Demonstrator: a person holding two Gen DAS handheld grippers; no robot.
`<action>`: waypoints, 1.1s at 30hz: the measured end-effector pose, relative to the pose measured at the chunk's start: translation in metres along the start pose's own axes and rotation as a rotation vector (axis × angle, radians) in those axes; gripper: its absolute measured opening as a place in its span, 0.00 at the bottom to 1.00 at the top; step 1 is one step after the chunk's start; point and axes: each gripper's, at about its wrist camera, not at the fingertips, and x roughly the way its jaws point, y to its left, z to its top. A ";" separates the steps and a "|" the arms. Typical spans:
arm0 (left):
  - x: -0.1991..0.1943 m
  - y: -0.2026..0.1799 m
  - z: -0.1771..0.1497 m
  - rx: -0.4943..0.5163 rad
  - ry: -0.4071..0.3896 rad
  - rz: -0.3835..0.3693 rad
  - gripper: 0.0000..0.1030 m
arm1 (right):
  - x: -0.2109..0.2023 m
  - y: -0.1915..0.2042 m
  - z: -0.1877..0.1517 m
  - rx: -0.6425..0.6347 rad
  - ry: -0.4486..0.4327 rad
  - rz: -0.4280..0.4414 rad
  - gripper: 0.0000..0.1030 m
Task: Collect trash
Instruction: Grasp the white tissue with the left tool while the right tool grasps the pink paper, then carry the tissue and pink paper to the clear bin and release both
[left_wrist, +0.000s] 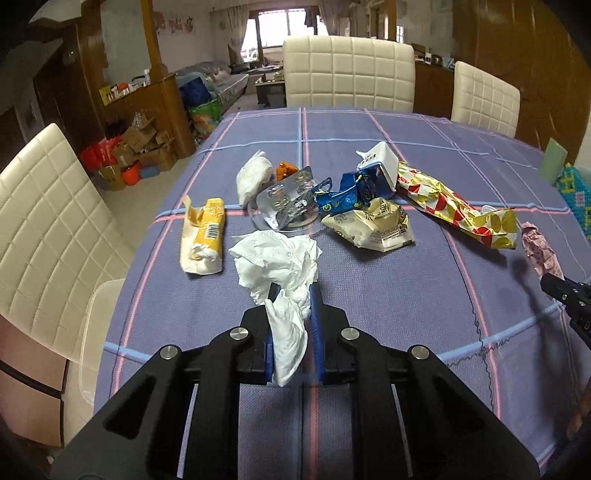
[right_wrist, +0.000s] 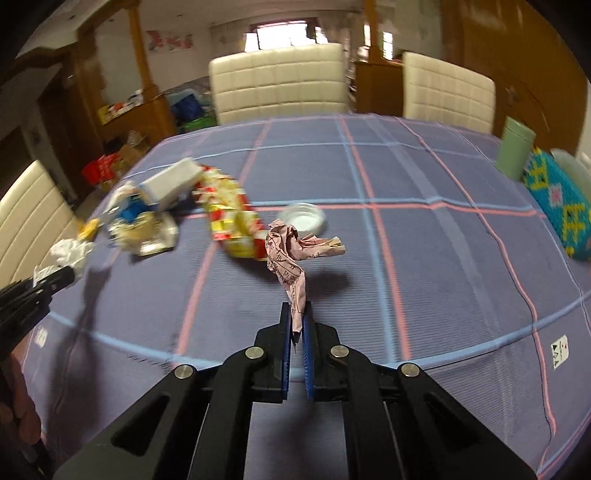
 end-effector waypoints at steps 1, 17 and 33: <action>-0.004 0.002 -0.002 -0.001 -0.006 0.000 0.16 | -0.003 0.007 0.000 -0.016 -0.007 0.008 0.06; -0.059 0.011 -0.016 0.015 -0.091 0.026 0.16 | -0.037 0.064 -0.019 -0.149 -0.056 0.109 0.06; -0.063 0.016 -0.019 0.015 -0.088 0.034 0.16 | -0.039 0.072 -0.020 -0.161 -0.054 0.126 0.06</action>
